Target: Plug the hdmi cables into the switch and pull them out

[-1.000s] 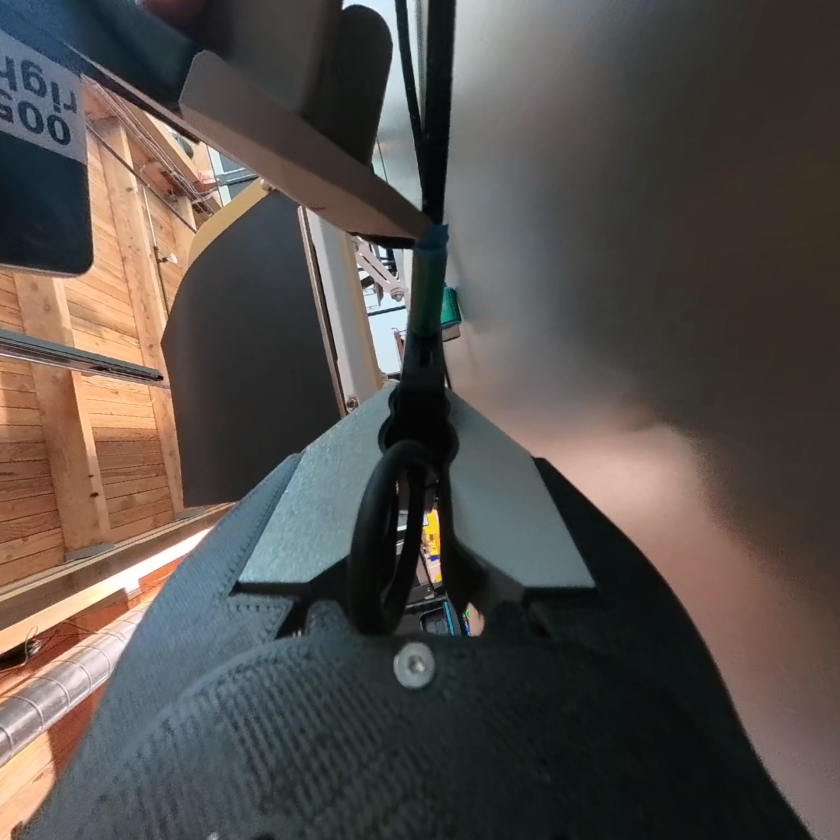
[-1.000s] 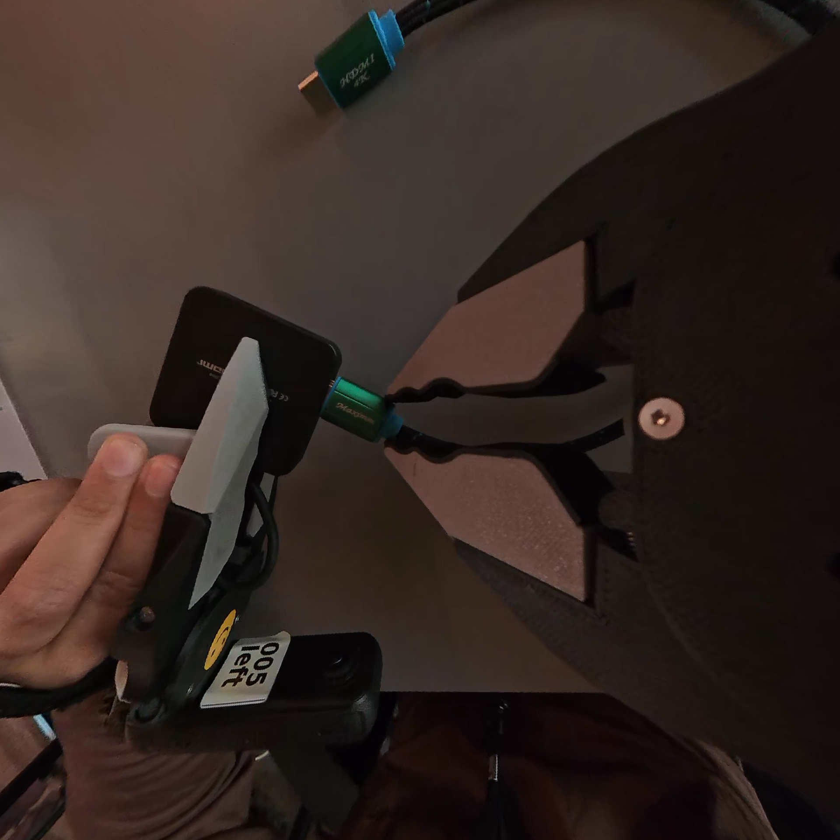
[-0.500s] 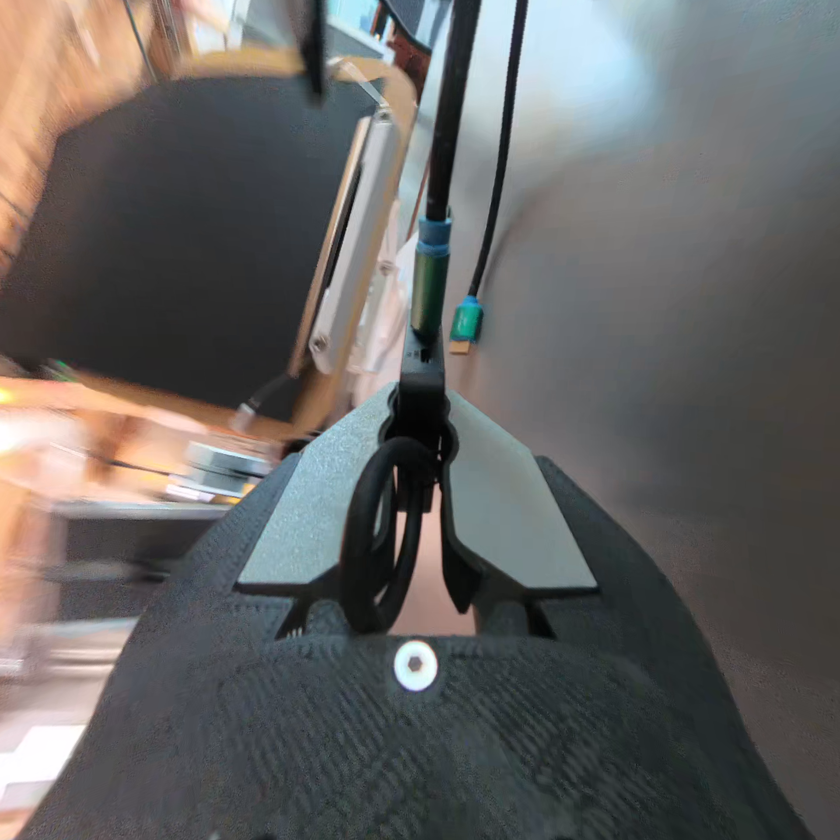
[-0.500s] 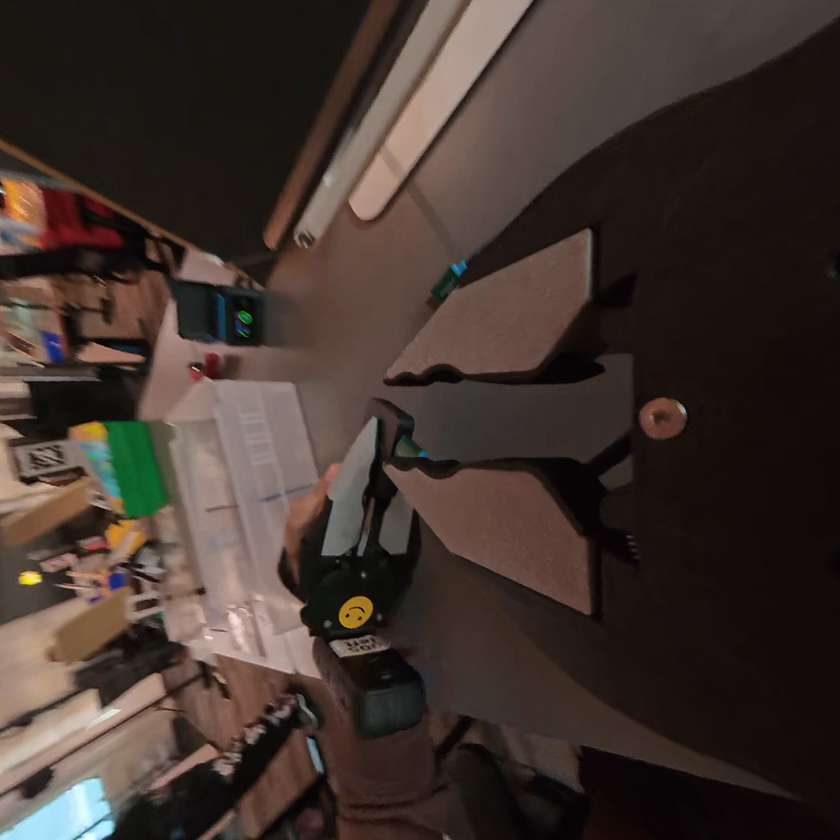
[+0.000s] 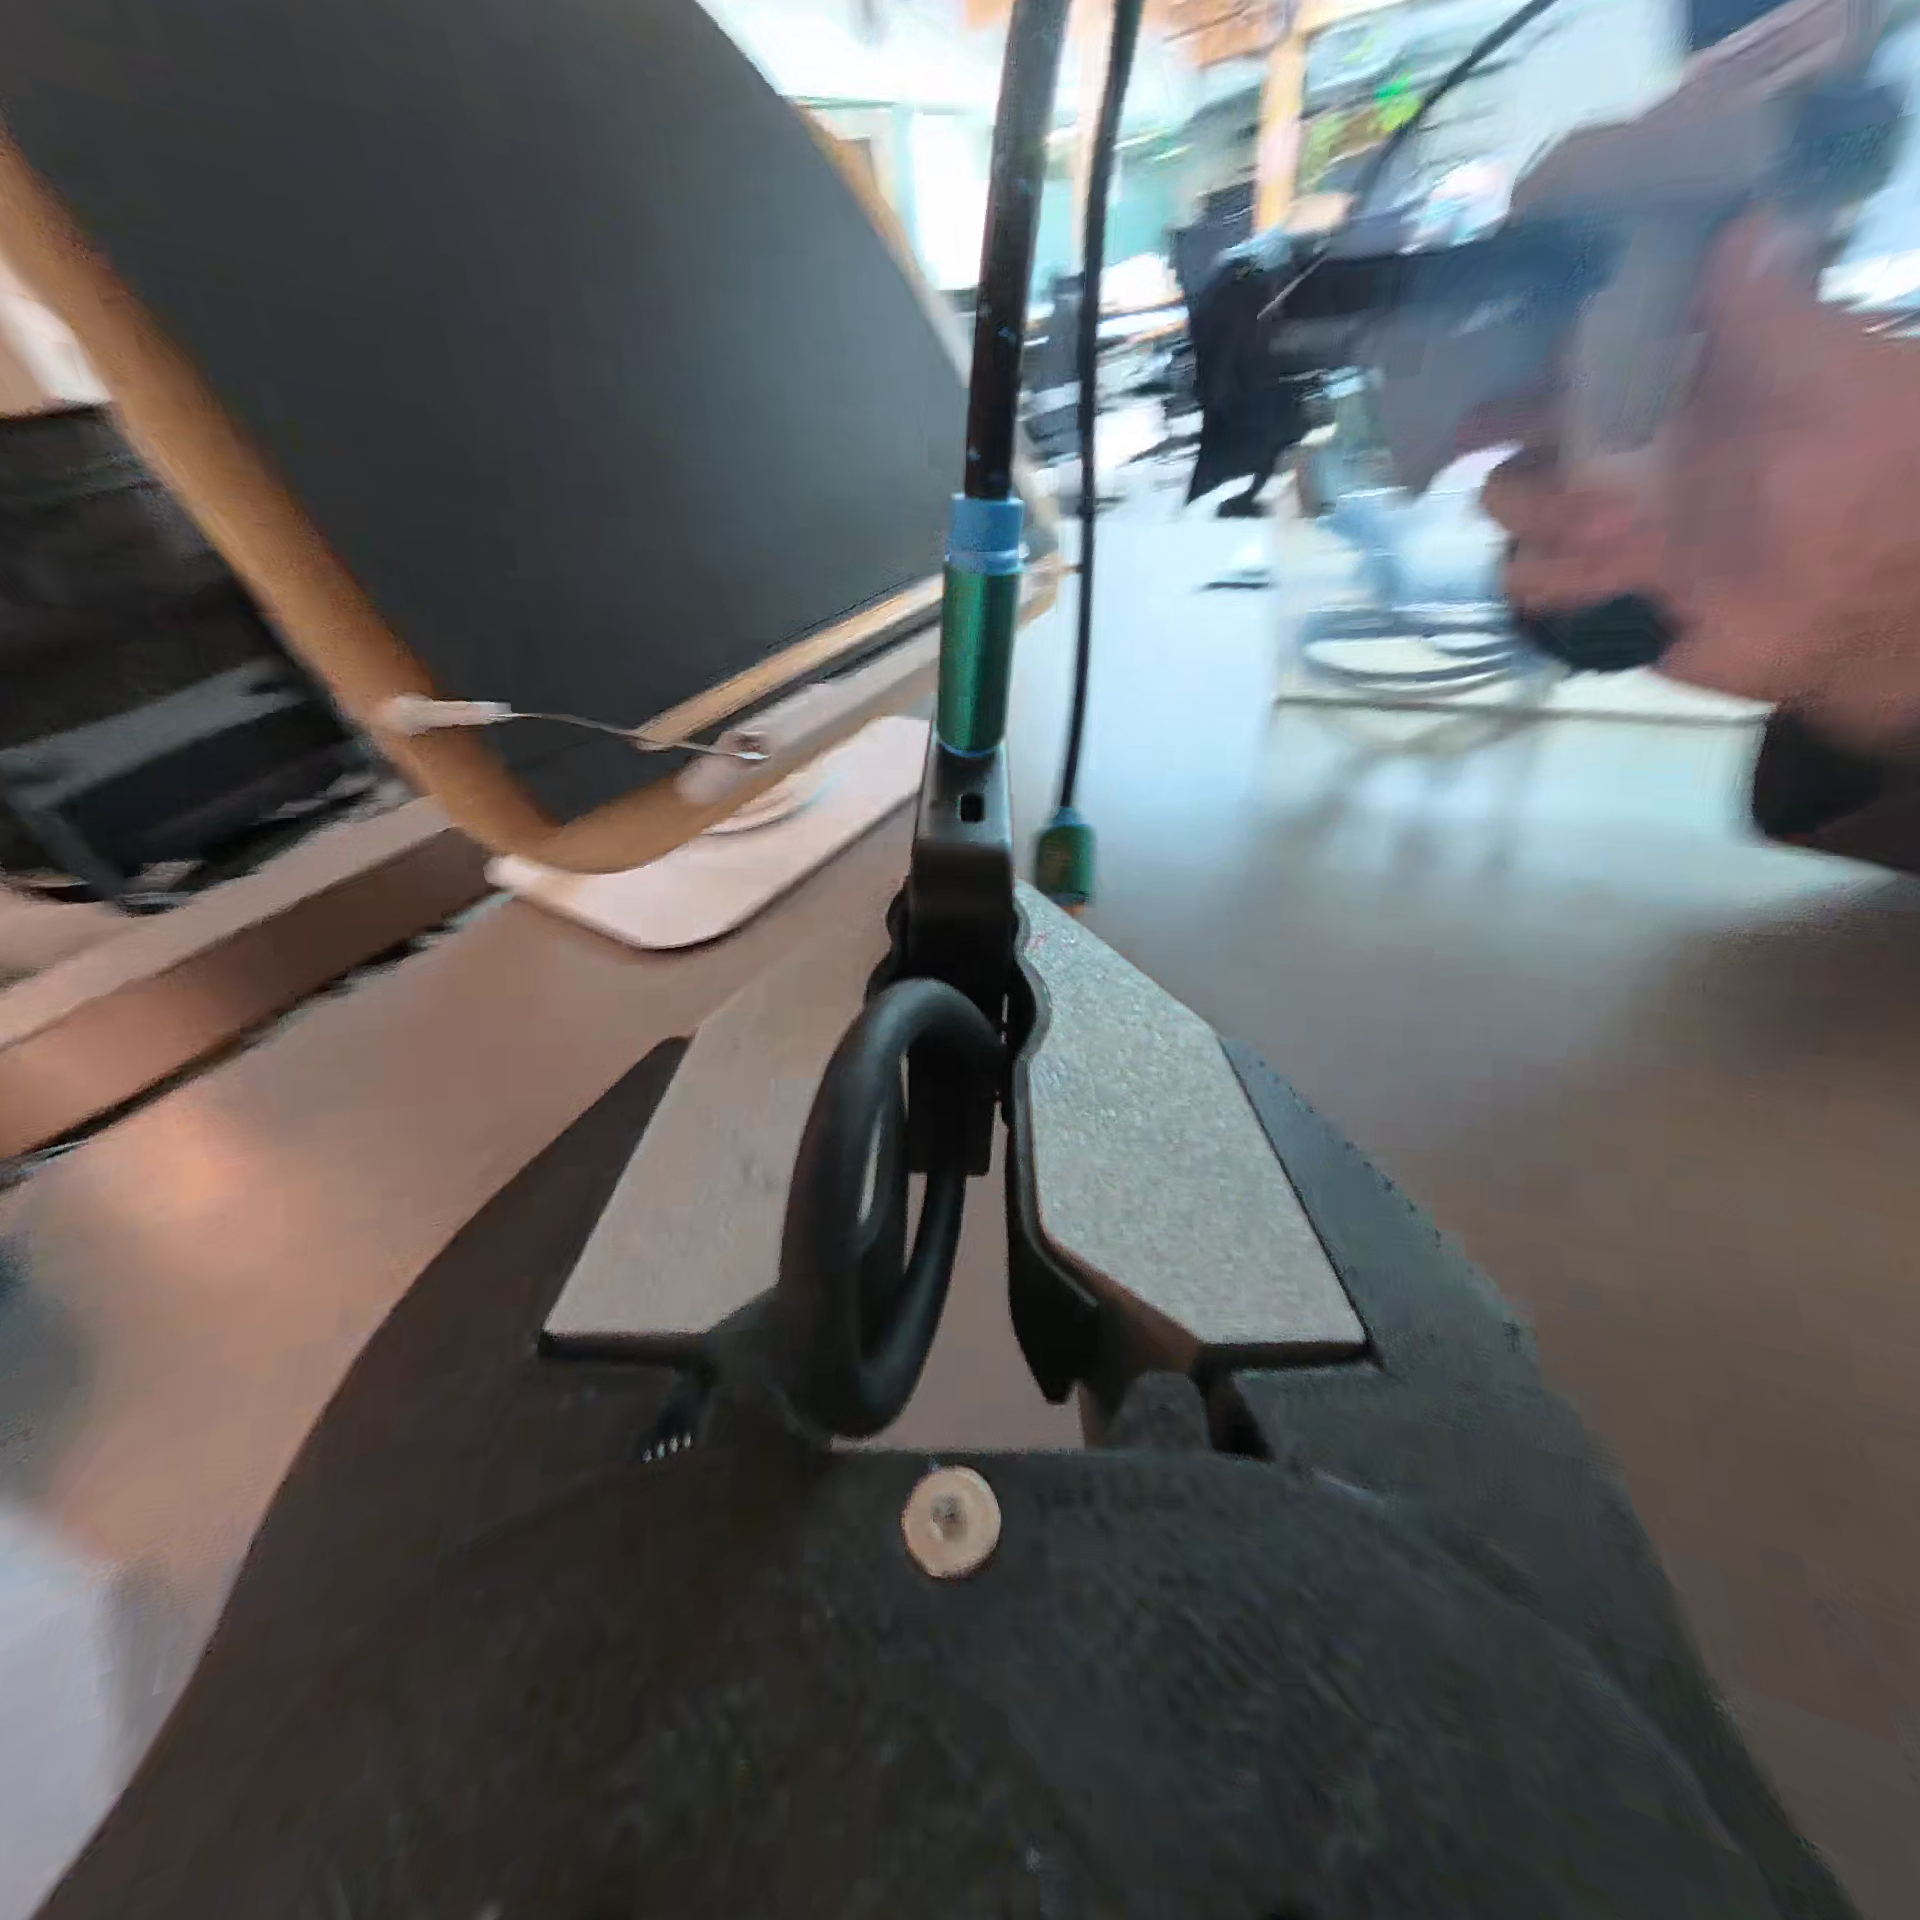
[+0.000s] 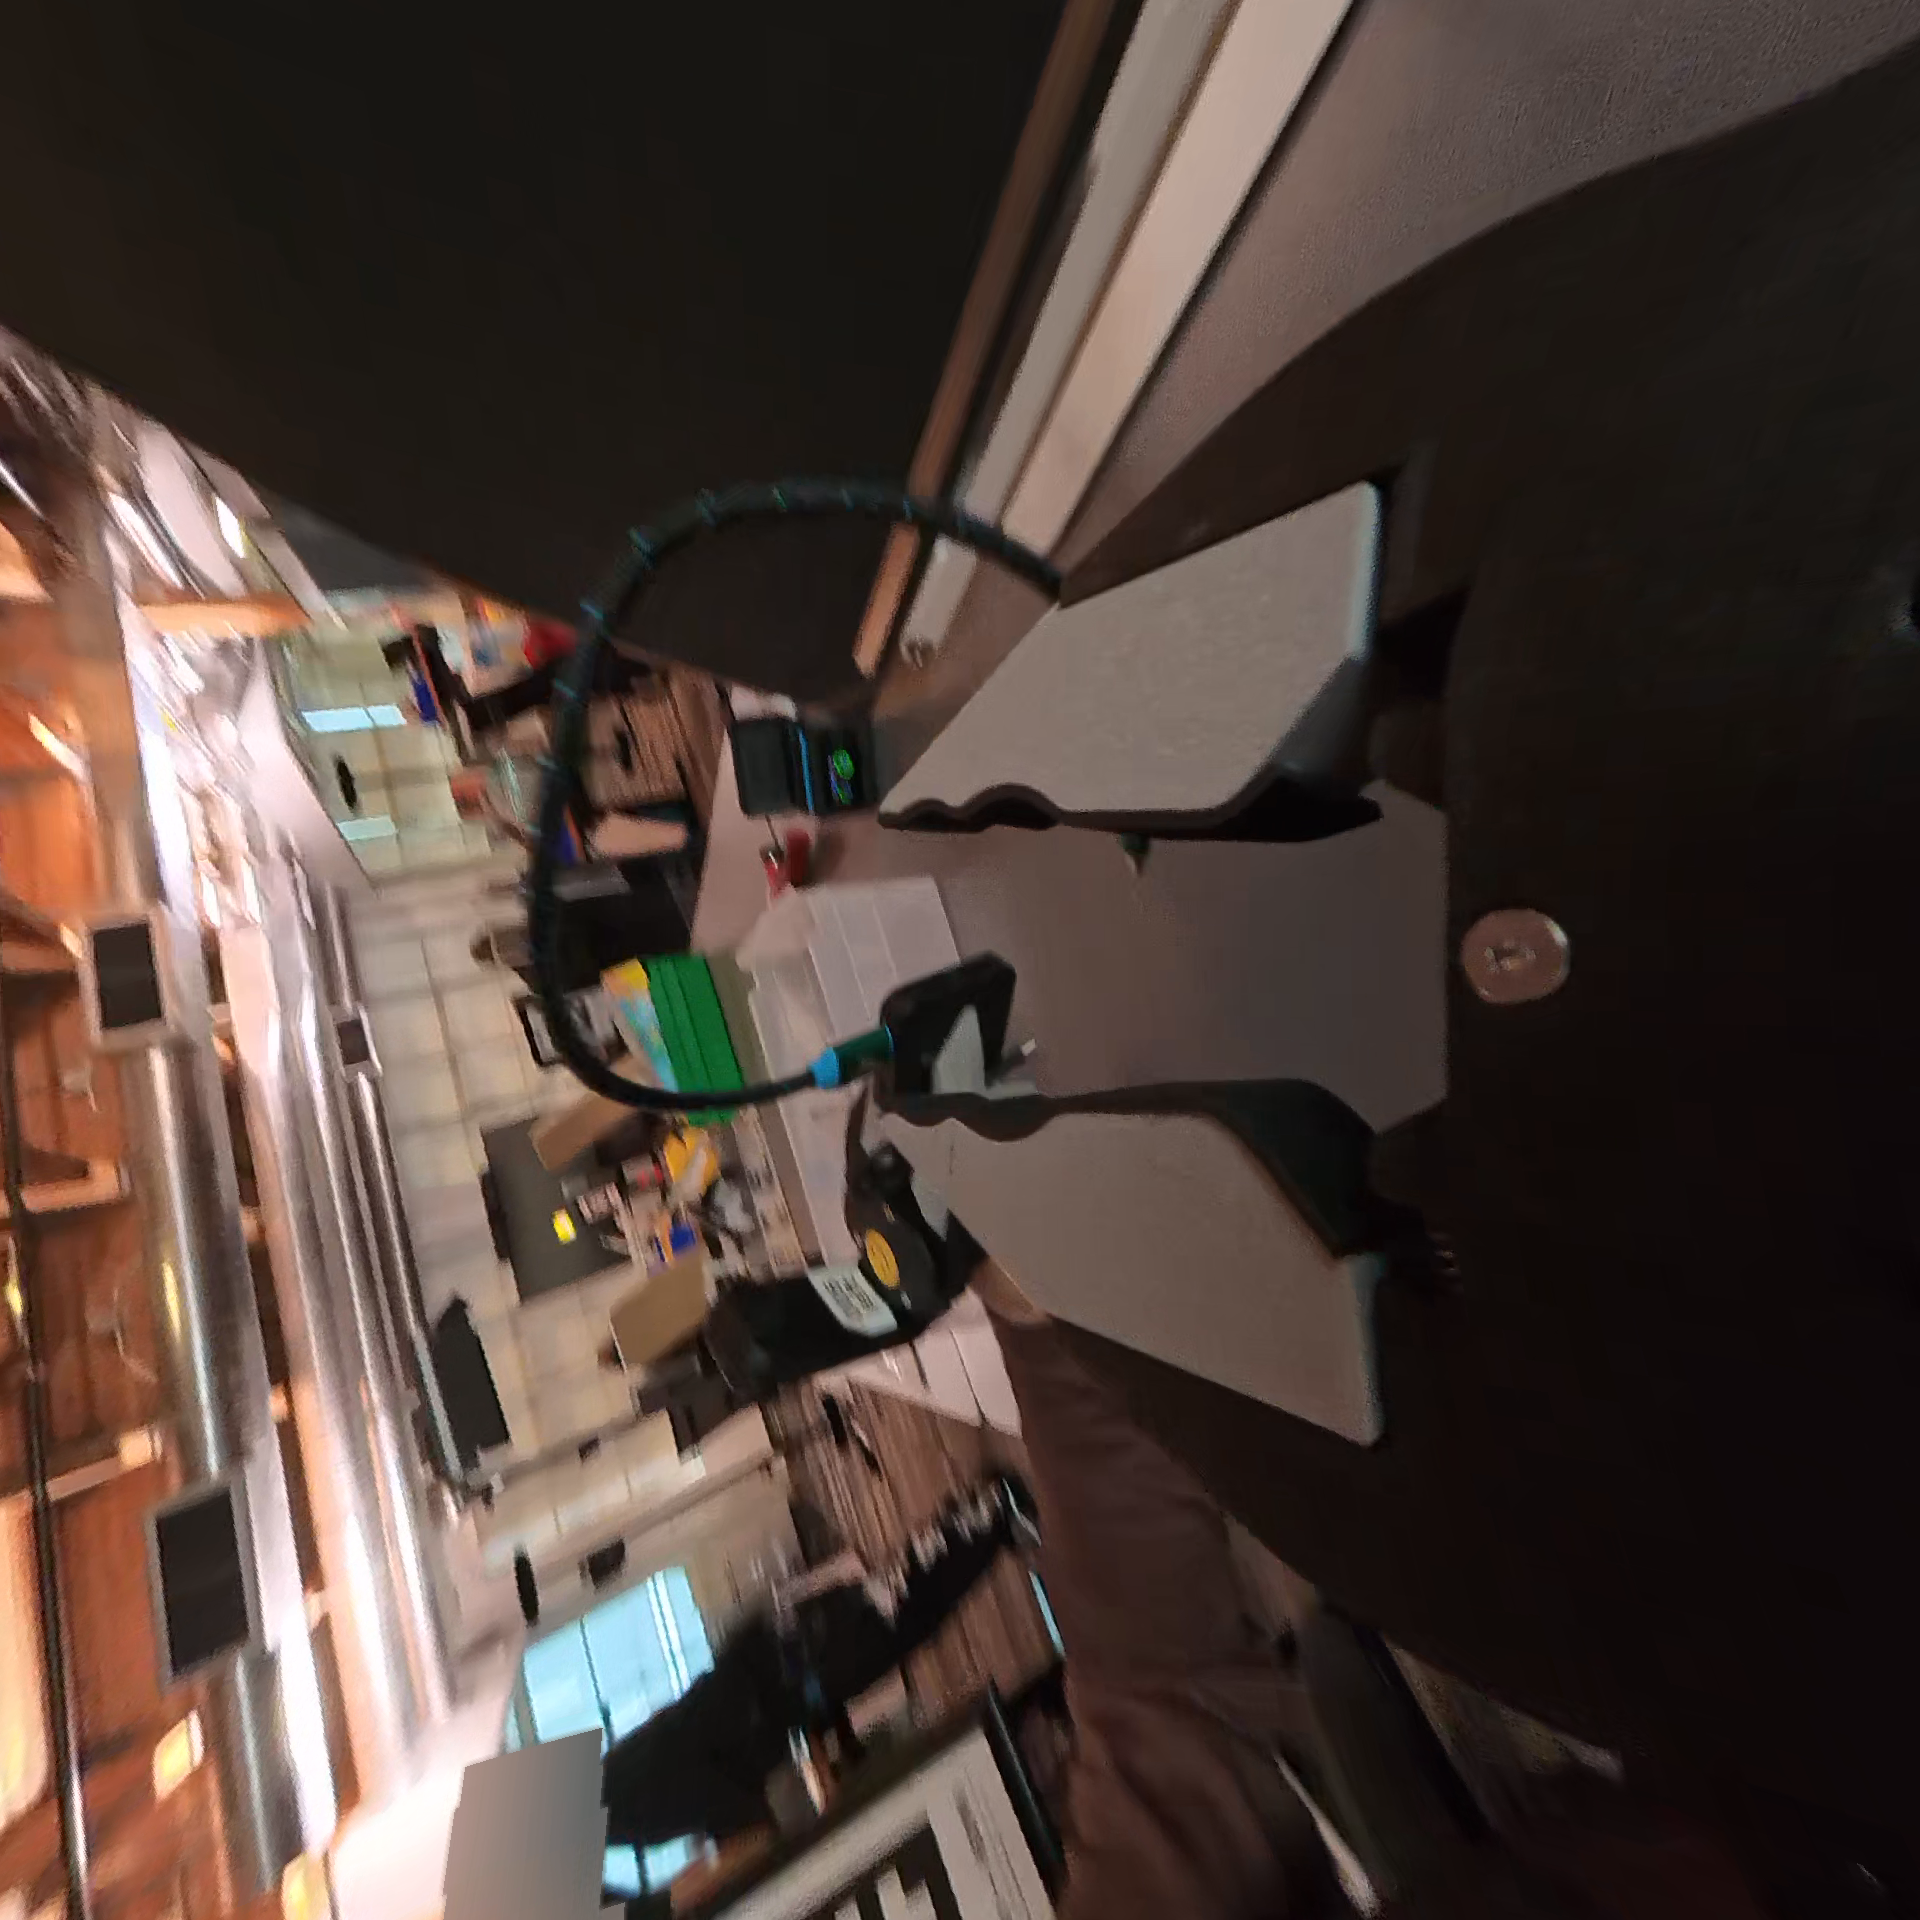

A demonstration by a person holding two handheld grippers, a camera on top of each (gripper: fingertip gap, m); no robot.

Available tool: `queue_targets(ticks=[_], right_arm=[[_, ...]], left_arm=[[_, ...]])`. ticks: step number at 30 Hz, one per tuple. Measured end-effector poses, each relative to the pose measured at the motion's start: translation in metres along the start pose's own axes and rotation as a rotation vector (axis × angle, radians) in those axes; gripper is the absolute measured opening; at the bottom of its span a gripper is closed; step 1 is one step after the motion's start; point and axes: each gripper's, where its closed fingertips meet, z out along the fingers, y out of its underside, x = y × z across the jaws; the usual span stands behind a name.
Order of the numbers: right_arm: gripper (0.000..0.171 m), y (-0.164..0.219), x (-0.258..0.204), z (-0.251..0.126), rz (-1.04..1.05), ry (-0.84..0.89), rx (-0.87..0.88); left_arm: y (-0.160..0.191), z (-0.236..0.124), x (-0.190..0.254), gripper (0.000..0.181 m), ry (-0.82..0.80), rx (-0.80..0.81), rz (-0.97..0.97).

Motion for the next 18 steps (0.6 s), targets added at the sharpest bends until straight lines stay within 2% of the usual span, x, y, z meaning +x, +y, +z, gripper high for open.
queue_targets(ticks=[3, 7, 13, 18], right_arm=[[0.049, 0.028, -0.019, 0.022, 0.038, -0.129, -0.114], [0.05, 0.071, -0.036, 0.044, 0.043, -0.197, -0.302], [0.045, 0.105, -0.048, 0.056, 0.033, -0.239, -0.423], [0.019, 0.112, -0.044, 0.055, -0.076, -0.192, -0.46]], left_arm=[[0.003, 0.005, 0.018, 0.011, 0.107, -0.01, -0.068], [0.011, 0.011, 0.047, 0.012, 0.243, -0.038, -0.075], [0.014, 0.012, 0.074, 0.012, 0.347, -0.068, -0.028], [0.014, 0.008, 0.086, 0.012, 0.435, -0.075, -0.087]])
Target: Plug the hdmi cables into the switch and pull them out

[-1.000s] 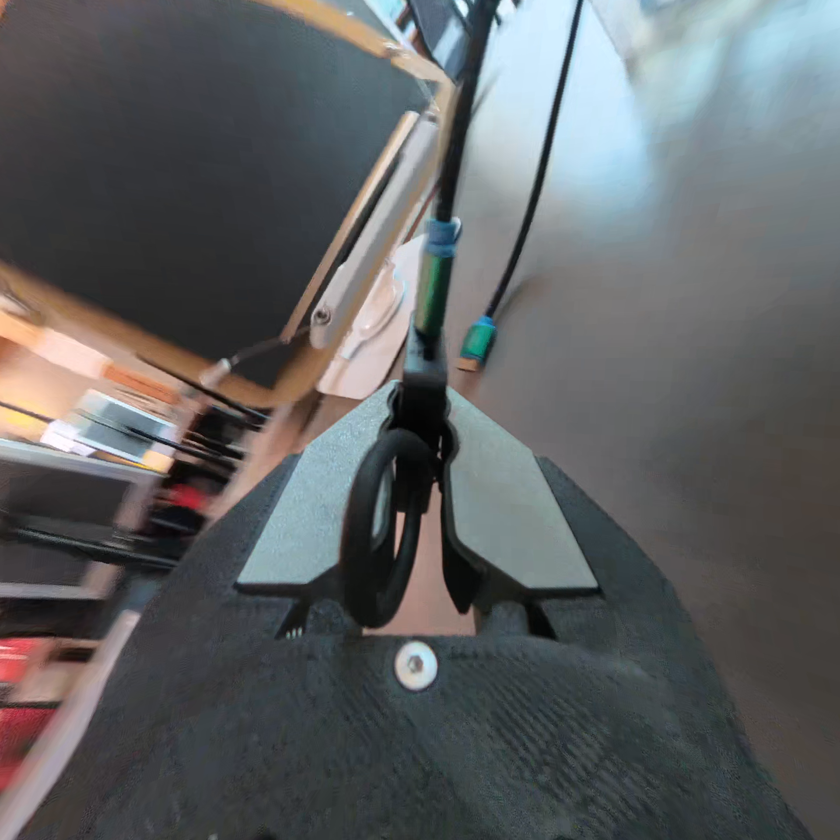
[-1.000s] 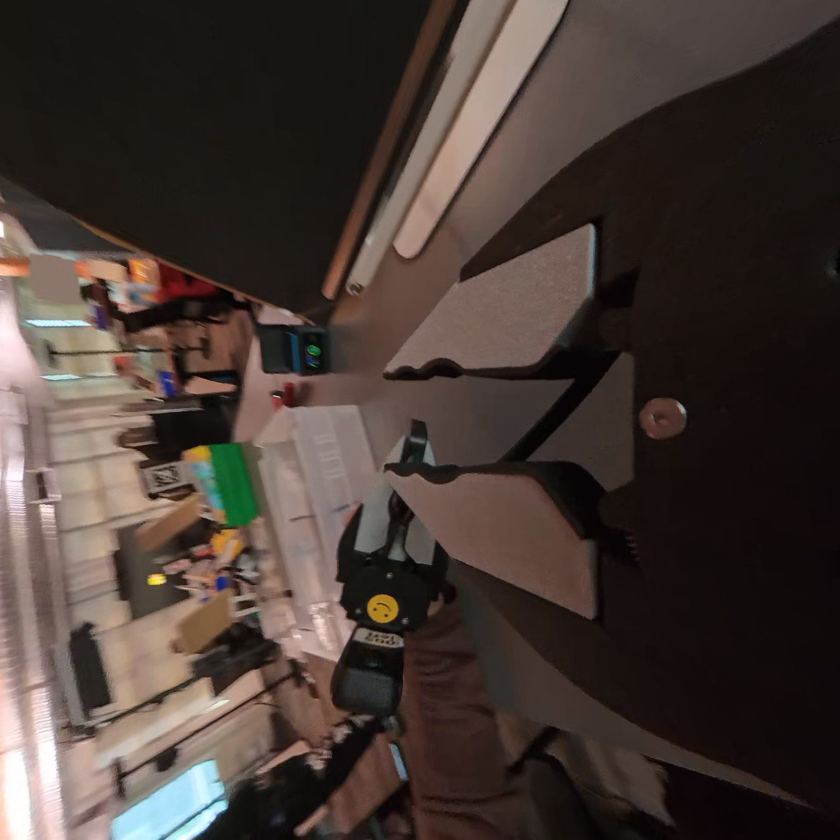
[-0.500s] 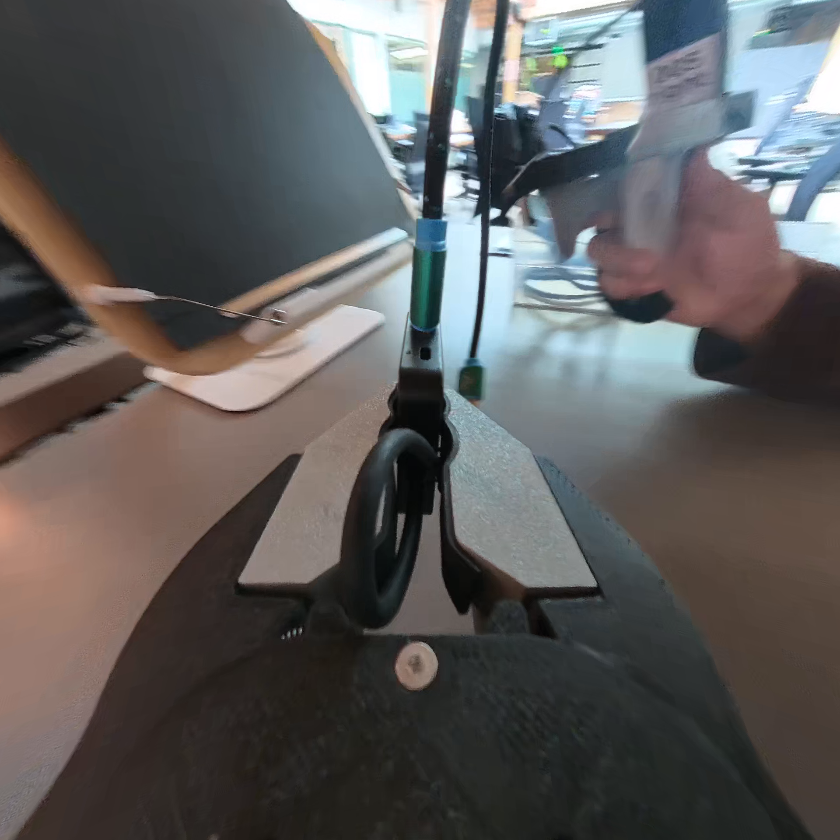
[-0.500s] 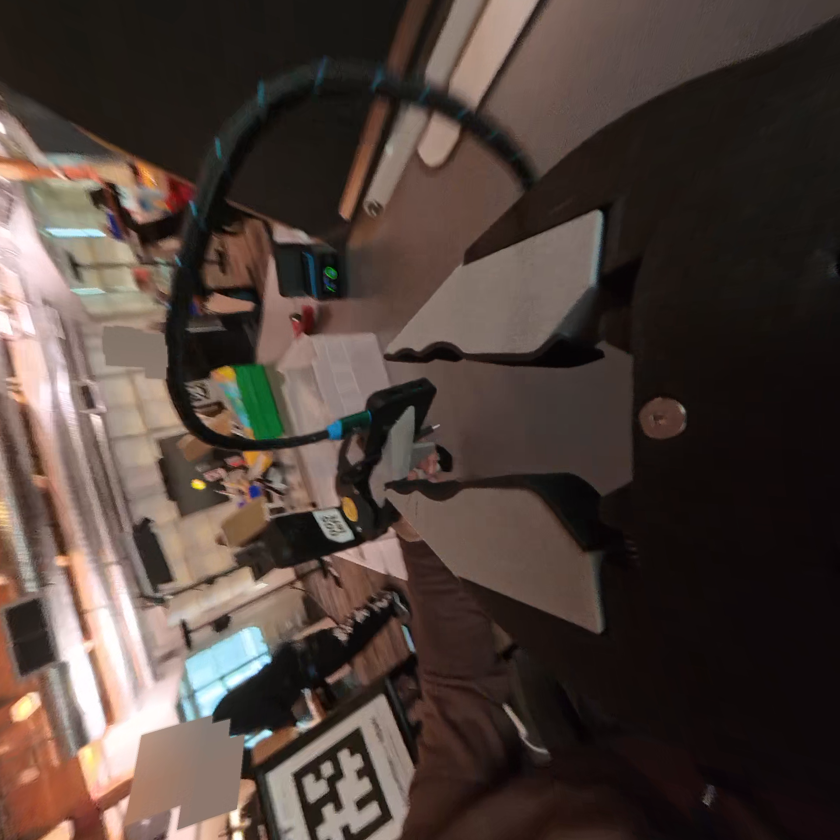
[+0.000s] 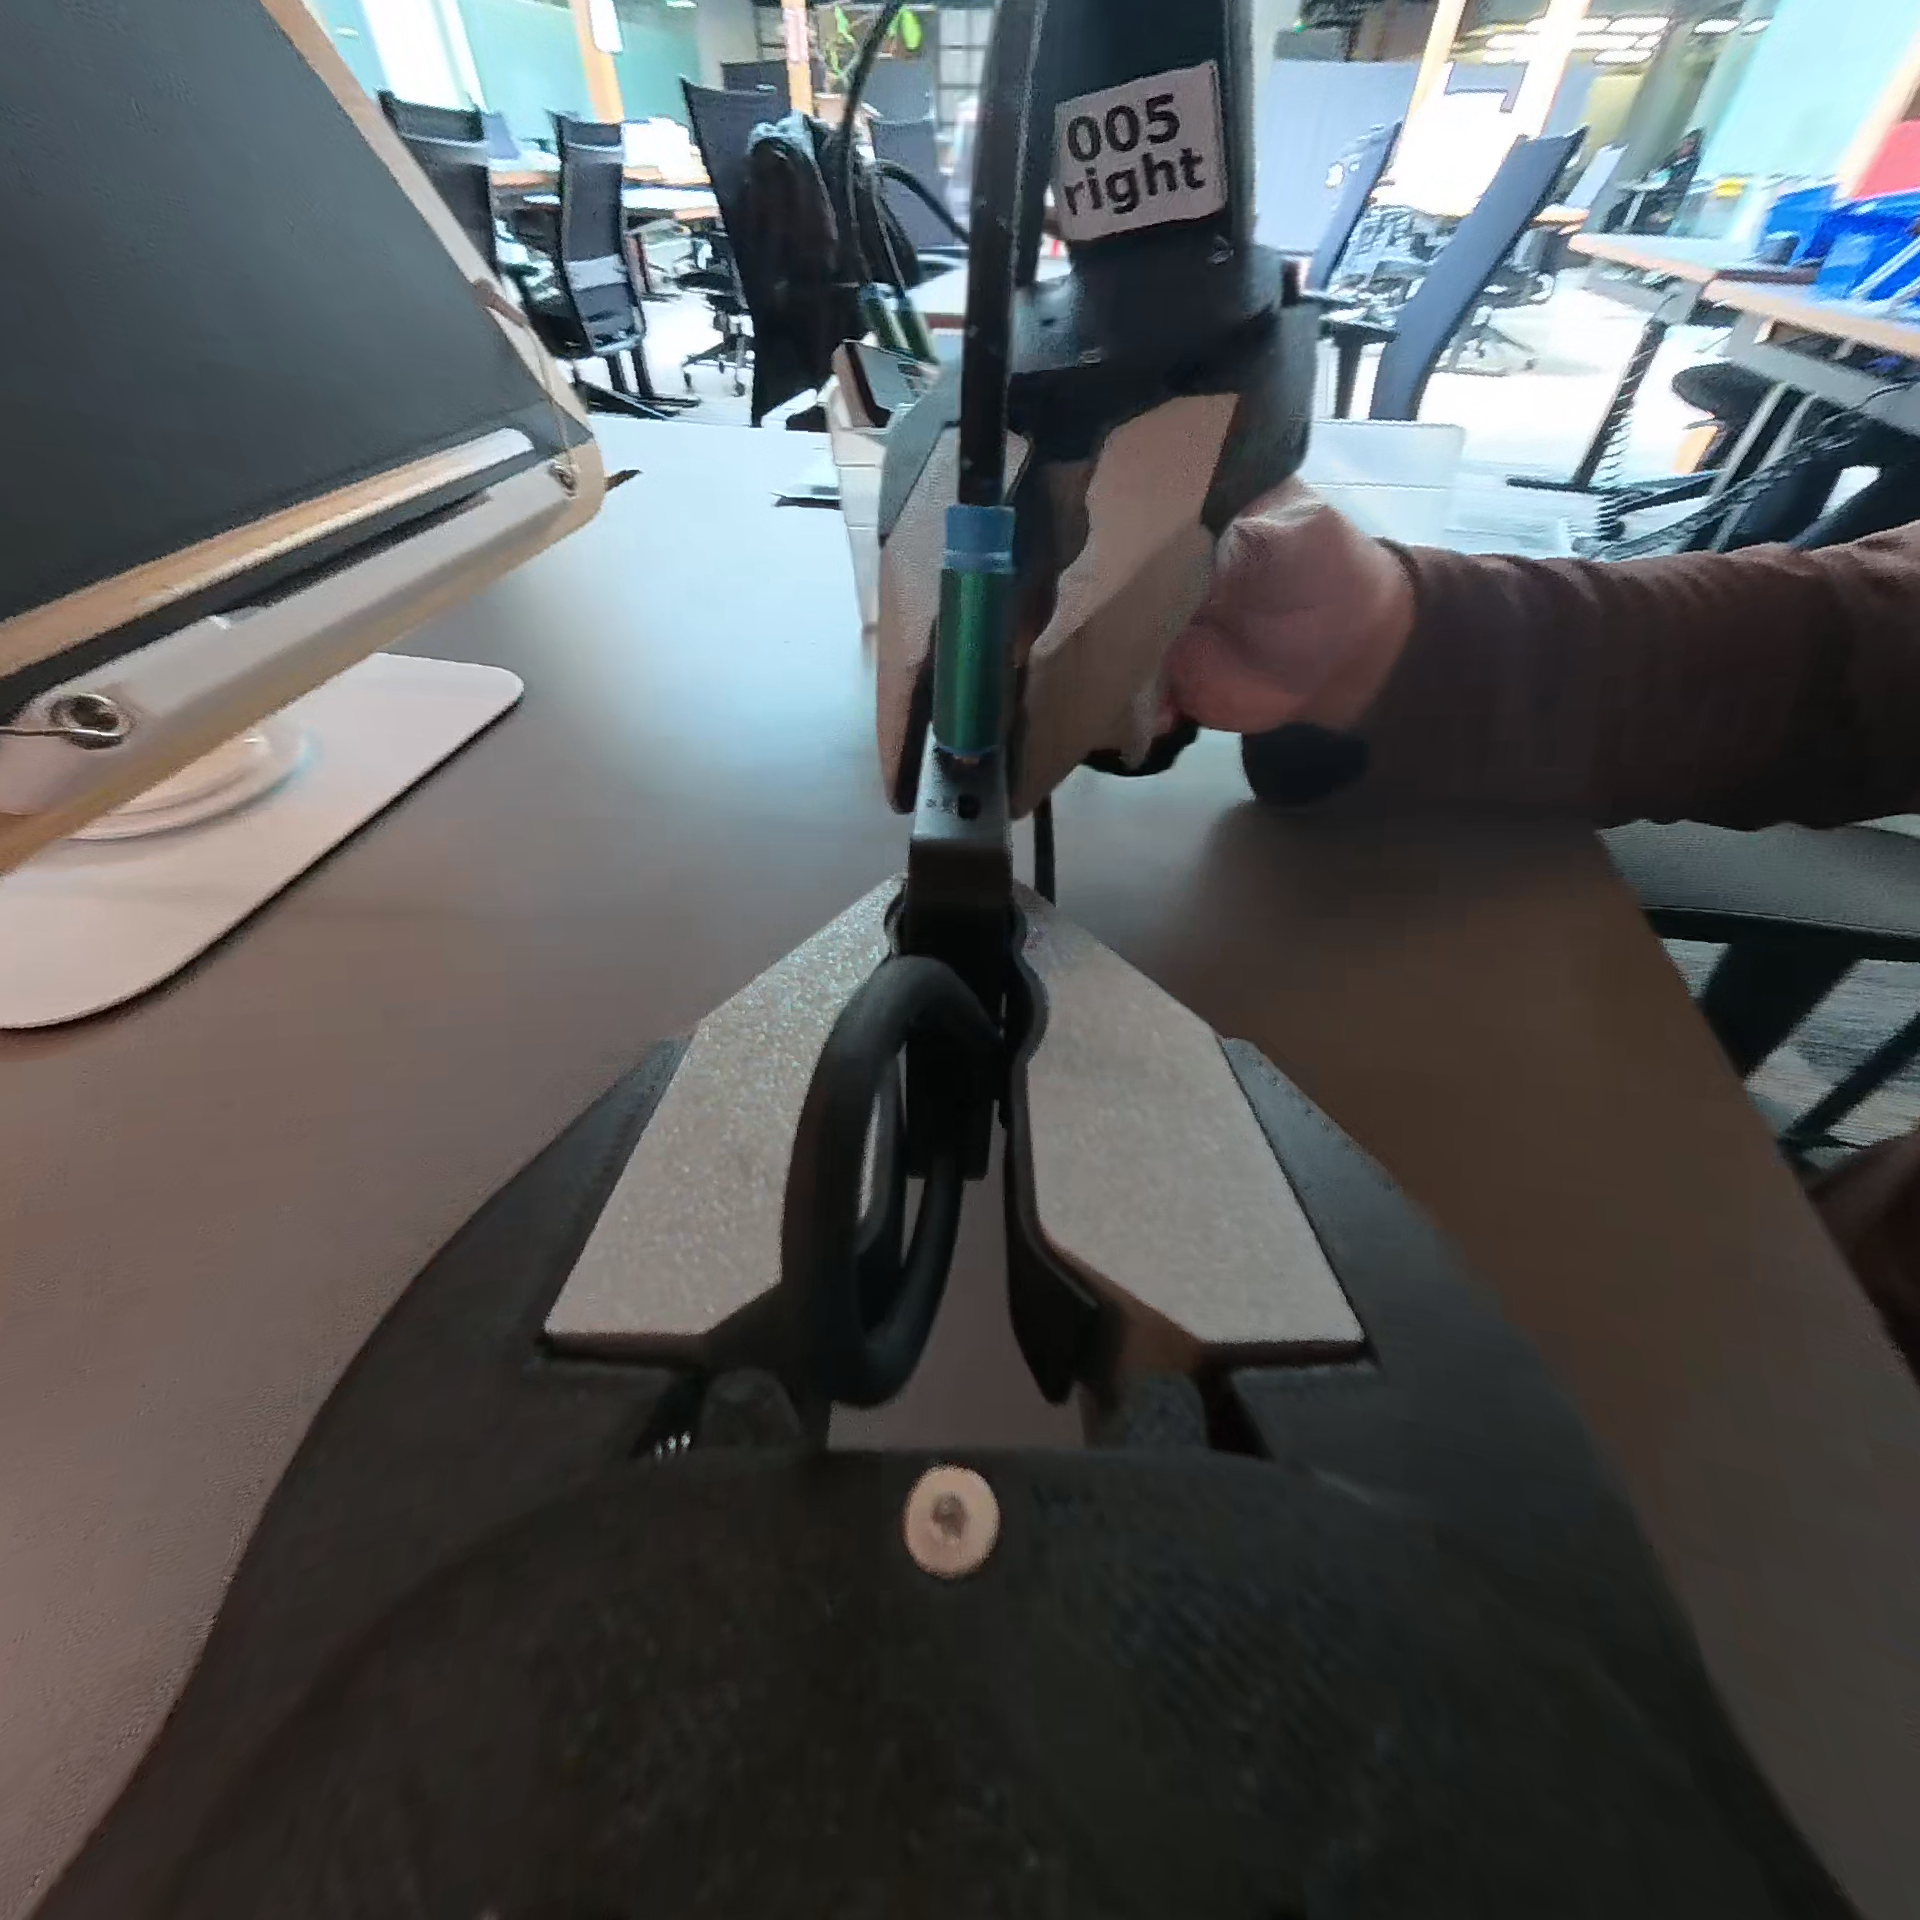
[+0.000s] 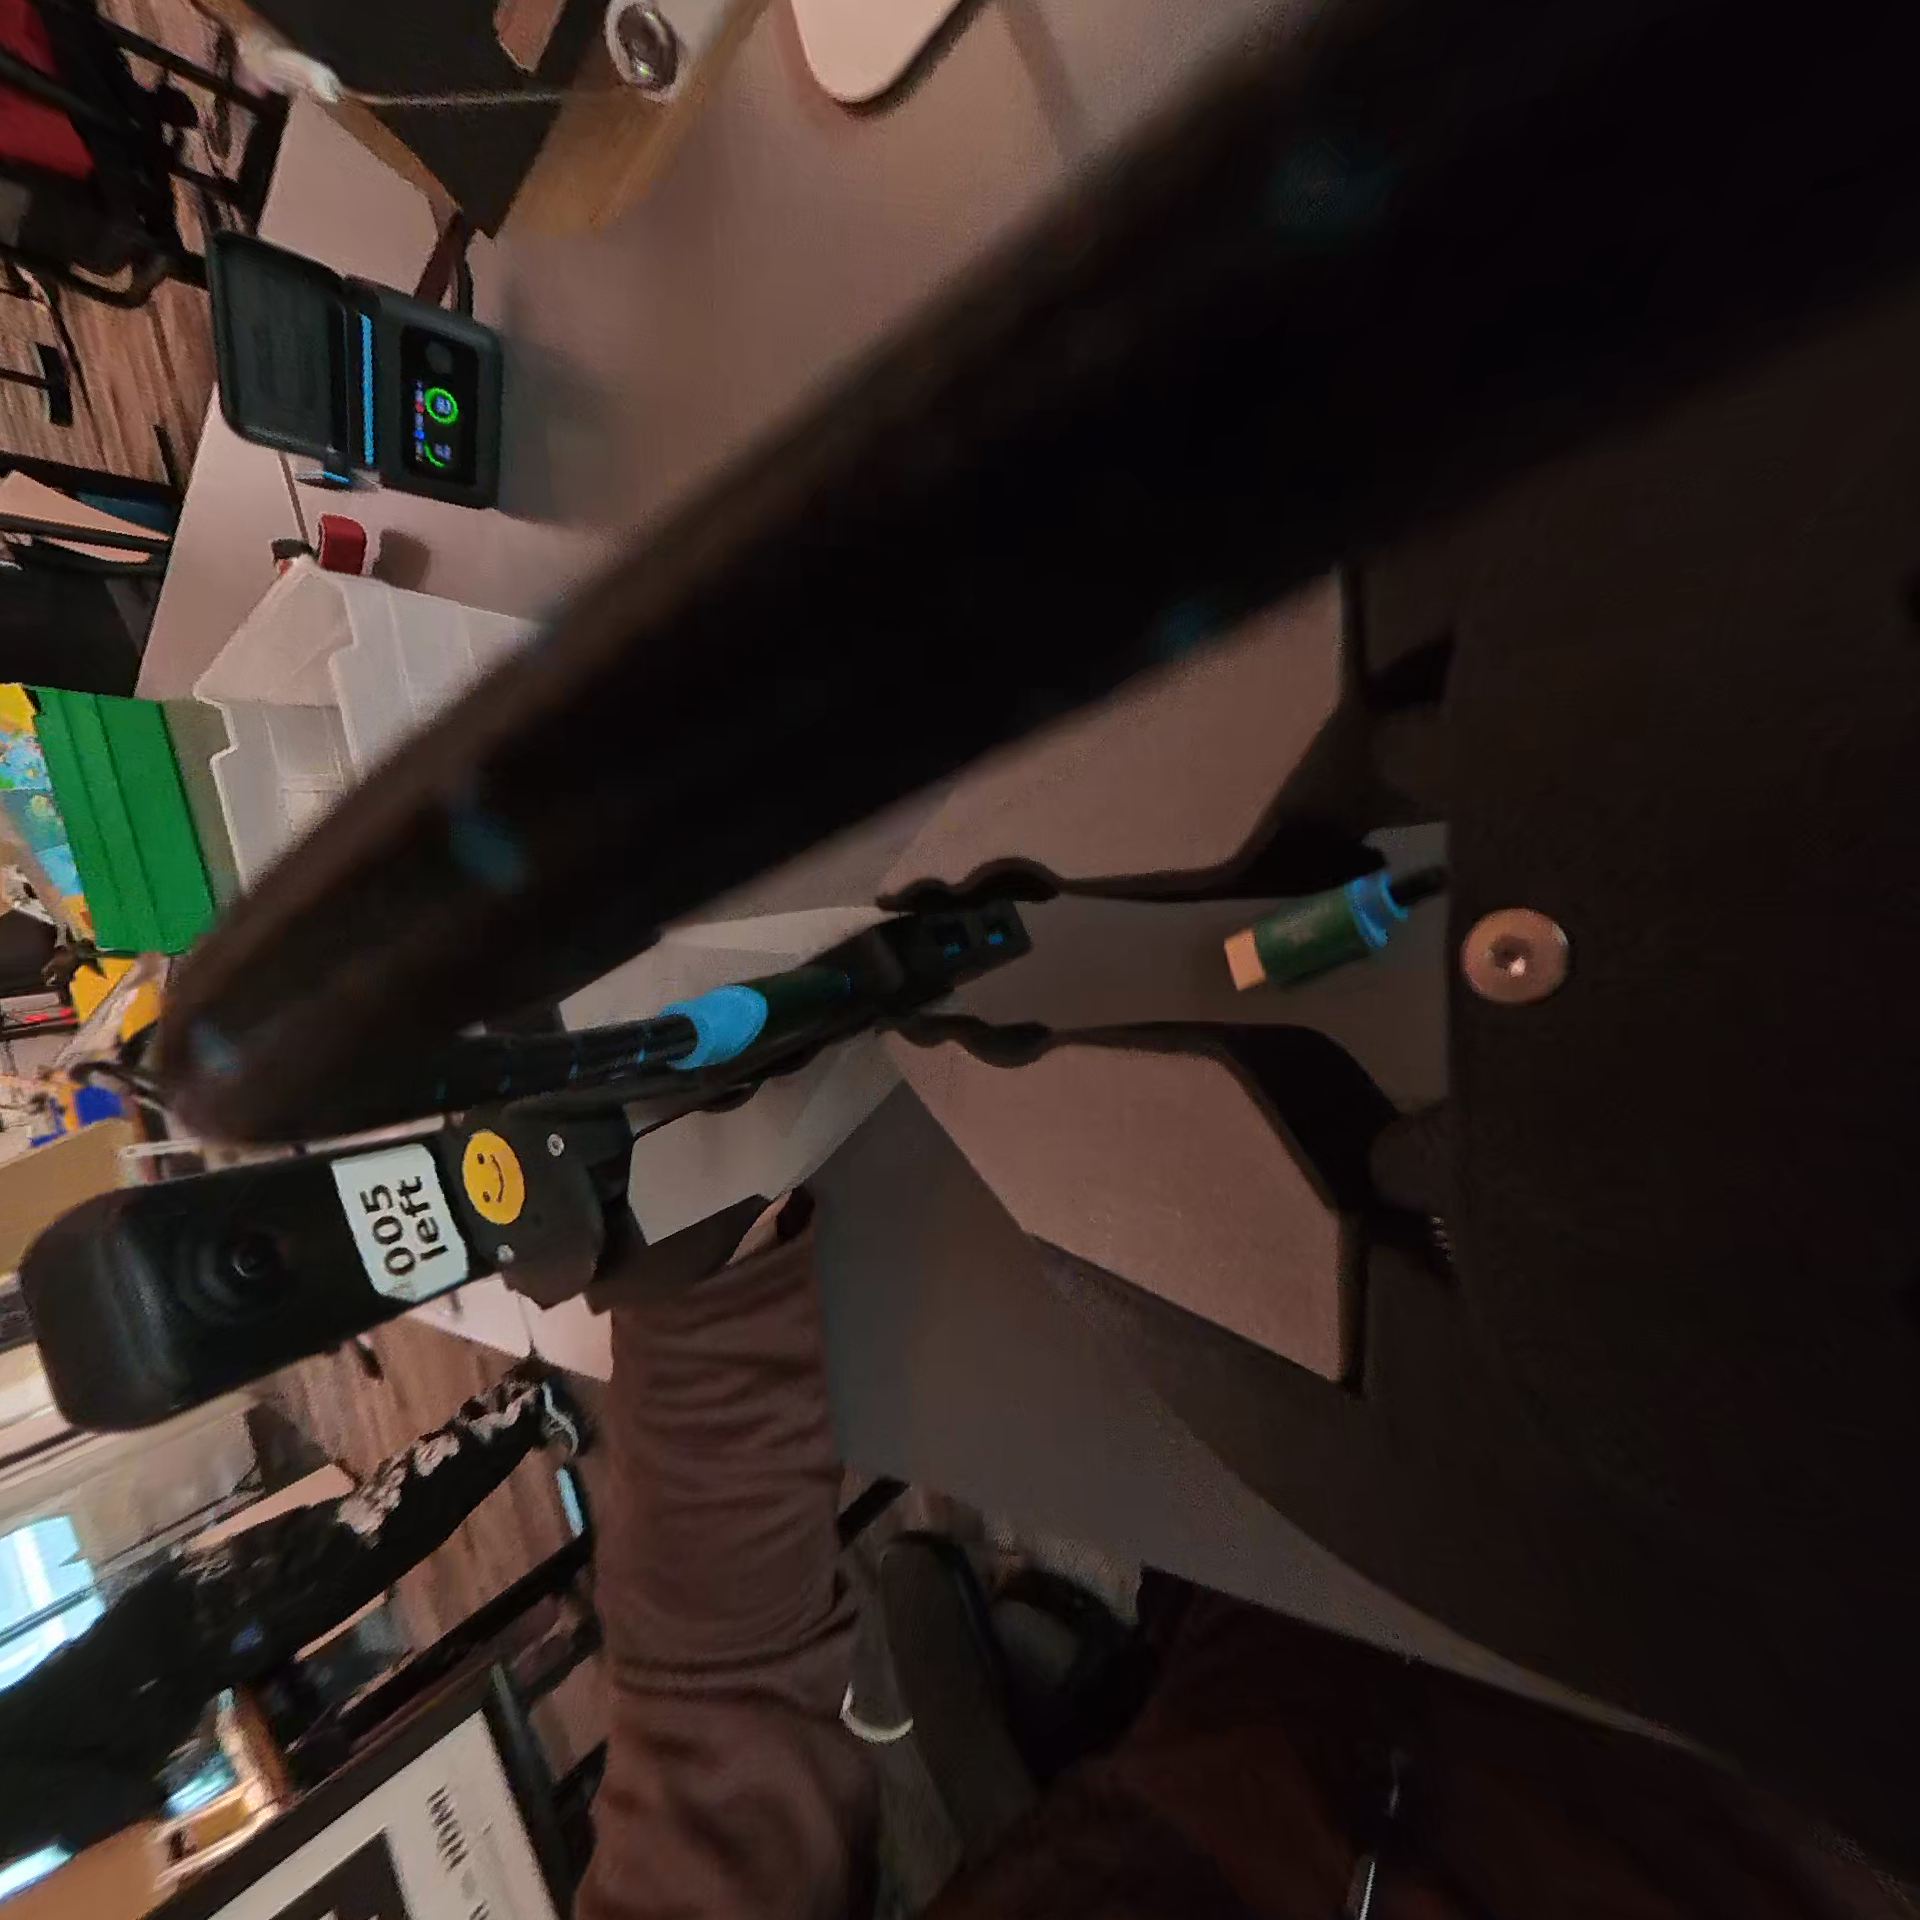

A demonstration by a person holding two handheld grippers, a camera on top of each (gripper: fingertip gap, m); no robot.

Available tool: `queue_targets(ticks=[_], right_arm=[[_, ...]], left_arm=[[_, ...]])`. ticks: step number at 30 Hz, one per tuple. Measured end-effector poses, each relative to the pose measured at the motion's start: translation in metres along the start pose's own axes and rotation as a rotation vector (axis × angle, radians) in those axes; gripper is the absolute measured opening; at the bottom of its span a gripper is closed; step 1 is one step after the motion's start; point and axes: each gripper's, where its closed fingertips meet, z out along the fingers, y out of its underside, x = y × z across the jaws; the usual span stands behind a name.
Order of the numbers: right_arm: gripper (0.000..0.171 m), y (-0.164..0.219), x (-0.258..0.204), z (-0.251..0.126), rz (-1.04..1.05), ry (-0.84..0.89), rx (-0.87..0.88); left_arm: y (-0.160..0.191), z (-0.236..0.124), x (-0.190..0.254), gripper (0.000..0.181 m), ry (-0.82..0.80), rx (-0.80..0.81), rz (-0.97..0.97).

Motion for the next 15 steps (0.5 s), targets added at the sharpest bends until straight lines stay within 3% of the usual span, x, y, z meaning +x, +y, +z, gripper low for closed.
queue_targets(ticks=[8, 15], right_arm=[[0.014, 0.009, -0.01, 0.007, -0.092, 0.0, -0.077], [0.014, 0.006, 0.001, 0.001, -0.105, 0.074, -0.069]], left_arm=[[0.002, 0.002, 0.012, 0.012, 0.076, -0.012, -0.017], [-0.002, -0.001, -0.007, 0.028, -0.035, 0.02, -0.025]])
